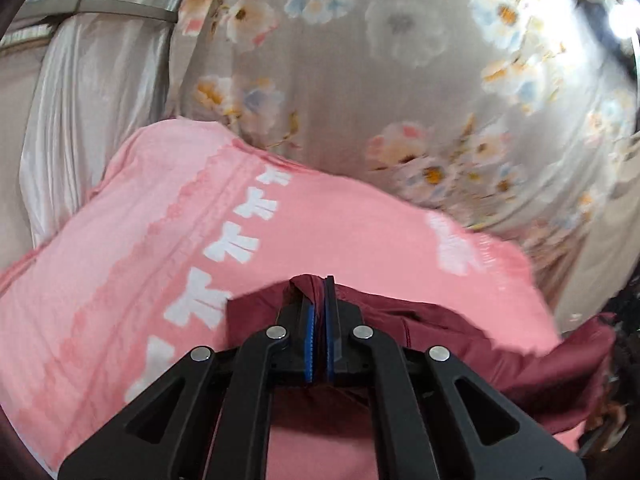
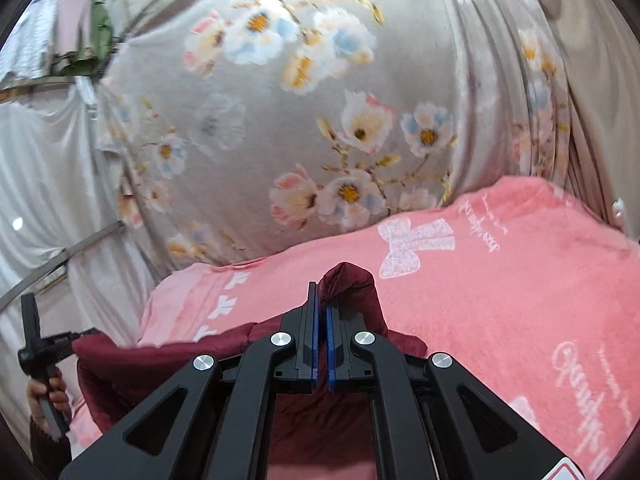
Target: Fold large clothes
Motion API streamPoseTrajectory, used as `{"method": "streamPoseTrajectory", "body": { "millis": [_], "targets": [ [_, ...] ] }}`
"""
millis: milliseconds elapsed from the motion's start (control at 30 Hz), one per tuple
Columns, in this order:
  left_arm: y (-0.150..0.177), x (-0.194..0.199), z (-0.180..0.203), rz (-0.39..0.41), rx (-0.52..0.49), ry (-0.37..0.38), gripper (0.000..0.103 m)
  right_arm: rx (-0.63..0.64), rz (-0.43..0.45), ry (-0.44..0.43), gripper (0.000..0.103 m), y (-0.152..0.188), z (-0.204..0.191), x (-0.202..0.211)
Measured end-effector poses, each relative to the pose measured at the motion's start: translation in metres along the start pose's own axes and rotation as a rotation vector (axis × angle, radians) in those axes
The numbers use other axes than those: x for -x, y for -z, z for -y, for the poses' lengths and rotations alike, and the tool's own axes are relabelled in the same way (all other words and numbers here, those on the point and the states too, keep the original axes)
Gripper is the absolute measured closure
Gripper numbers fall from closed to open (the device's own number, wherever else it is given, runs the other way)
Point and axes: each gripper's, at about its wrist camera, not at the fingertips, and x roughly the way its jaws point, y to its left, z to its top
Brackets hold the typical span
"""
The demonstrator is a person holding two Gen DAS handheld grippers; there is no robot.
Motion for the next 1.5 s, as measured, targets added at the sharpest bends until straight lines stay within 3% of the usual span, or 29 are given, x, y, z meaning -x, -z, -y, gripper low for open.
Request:
{"method": "streamPoseTrajectory", "body": {
  "millis": [133, 267, 367, 500, 833, 967, 1067, 1100, 1133, 1200, 1267, 1300, 1333, 1367, 1400, 1433, 1500],
  "targets": [
    [-0.005, -0.096, 0.005, -0.075, -0.037, -0.161, 0.100, -0.058, -0.083, 0.076, 0.100, 0.003, 0.030, -0.092],
    [0.014, -0.181, 0.004, -0.179, -0.075, -0.265, 0.100, -0.109, -0.189, 0.154, 0.100, 0.027, 0.057, -0.174],
    [0.031, -0.217, -0.004, -0.237, -0.080, -0.289, 0.100, -0.109, -0.255, 0.223, 0.100, 0.050, 0.069, -0.220],
    [0.049, -0.247, -0.016, -0.277, -0.074, -0.295, 0.099, -0.101, -0.313, 0.262, 0.100, 0.074, 0.079, -0.247],
    [0.070, -0.267, -0.011, -0.246, -0.112, -0.317, 0.098, -0.122, -0.372, 0.295, 0.100, 0.102, 0.097, -0.272],
    [0.064, -0.263, -0.024, -0.247, -0.047, -0.263, 0.097, -0.178, -0.371, 0.247, 0.098, 0.099, 0.105, -0.269],
    [0.050, -0.235, -0.038, -0.229, 0.024, -0.217, 0.094, -0.193, -0.309, 0.231, 0.080, 0.083, 0.103, -0.242],
    [0.044, -0.222, -0.040, -0.215, 0.031, -0.213, 0.094, -0.183, -0.259, 0.236, 0.066, 0.075, 0.098, -0.225],
    [0.037, -0.210, -0.040, -0.201, 0.032, -0.208, 0.092, -0.172, -0.221, 0.234, 0.060, 0.068, 0.092, -0.212],
    [0.023, -0.186, -0.037, -0.166, 0.029, -0.211, 0.090, -0.126, -0.163, 0.215, 0.060, 0.055, 0.074, -0.185],
    [0.012, -0.169, -0.029, -0.130, 0.022, -0.226, 0.087, -0.071, -0.164, 0.194, 0.060, 0.048, 0.052, -0.175],
    [0.008, -0.163, -0.025, -0.109, 0.016, -0.236, 0.086, -0.040, -0.177, 0.172, 0.060, 0.048, 0.038, -0.173],
    [0.002, -0.156, -0.018, -0.068, -0.004, -0.260, 0.072, -0.019, -0.190, 0.153, 0.060, 0.049, 0.028, -0.174],
    [-0.003, -0.150, -0.012, -0.018, -0.026, -0.309, 0.054, 0.007, -0.207, 0.128, 0.060, 0.051, 0.016, -0.176],
    [-0.008, -0.147, -0.009, 0.022, -0.043, -0.343, 0.023, 0.033, -0.226, 0.102, 0.060, 0.055, 0.004, -0.180],
    [-0.012, -0.148, -0.008, 0.035, -0.062, -0.359, 0.014, 0.062, -0.253, 0.071, 0.060, 0.060, -0.009, -0.186],
    [-0.018, -0.151, -0.011, 0.007, -0.067, -0.380, 0.023, 0.097, -0.309, 0.031, 0.060, 0.072, -0.027, -0.201]
  ]
}}
